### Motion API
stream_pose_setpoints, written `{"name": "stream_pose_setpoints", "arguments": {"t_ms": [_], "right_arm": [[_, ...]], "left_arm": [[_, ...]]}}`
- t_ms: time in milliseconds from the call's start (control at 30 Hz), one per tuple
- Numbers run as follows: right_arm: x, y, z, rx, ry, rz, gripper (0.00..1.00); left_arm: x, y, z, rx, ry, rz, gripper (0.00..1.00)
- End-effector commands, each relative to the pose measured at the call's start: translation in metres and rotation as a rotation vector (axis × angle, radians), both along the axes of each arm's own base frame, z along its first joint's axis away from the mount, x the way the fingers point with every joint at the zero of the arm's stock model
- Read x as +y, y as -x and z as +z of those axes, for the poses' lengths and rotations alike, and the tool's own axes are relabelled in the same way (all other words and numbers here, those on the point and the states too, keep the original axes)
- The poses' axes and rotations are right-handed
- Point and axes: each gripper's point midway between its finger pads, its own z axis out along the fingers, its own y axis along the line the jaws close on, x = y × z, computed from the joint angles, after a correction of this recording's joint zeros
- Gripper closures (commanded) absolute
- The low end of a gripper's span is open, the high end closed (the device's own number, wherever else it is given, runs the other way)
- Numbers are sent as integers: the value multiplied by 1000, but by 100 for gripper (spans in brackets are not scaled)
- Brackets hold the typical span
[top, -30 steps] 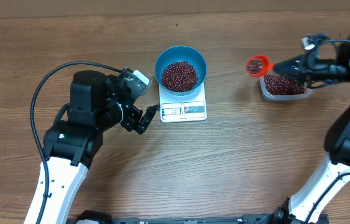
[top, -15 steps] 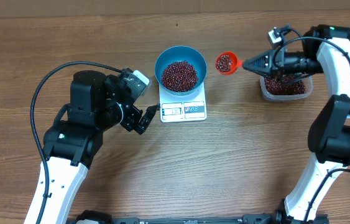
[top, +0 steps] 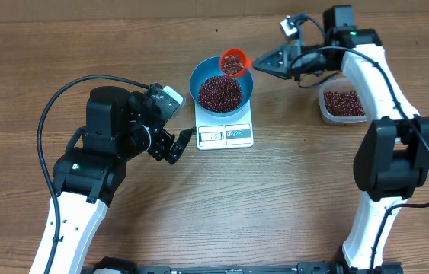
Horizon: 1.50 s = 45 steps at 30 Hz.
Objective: Scoop item into bowl and weigh 150g on scale
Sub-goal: 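Carry the filled scoop with the right gripper over the blue bowl, then tip the scoop over the blue bowl and pour the beans in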
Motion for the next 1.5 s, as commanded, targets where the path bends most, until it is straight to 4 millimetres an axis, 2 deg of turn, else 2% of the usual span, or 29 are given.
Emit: {"name": "stream_pose_setpoints", "arguments": {"t_ms": [0,300,500,767,1000,1233,1467], "right_arm": [[13,-7,2,84,33,-35,96],[17,-13,-22,78,177,-90,96],[15,-17,-26,65,206,-106,96],[7,1,-48,105,327,-88,96],[10,-8,-31,39,347,-103,96],[24,-9,-23,-44,565,-134,96],[37,-19,-3,-165,713,-205,96]], "left_arm": [[0,0,0,10,17,3,0],[0,0,0,10,17,3,0],[0,0,-1,11,17,3,0],[0,0,0,10,17,3,0],[0,0,0,10,17,3,0],[0,0,0,10,17,3,0],[0,0,0,10,17,3,0]]}}
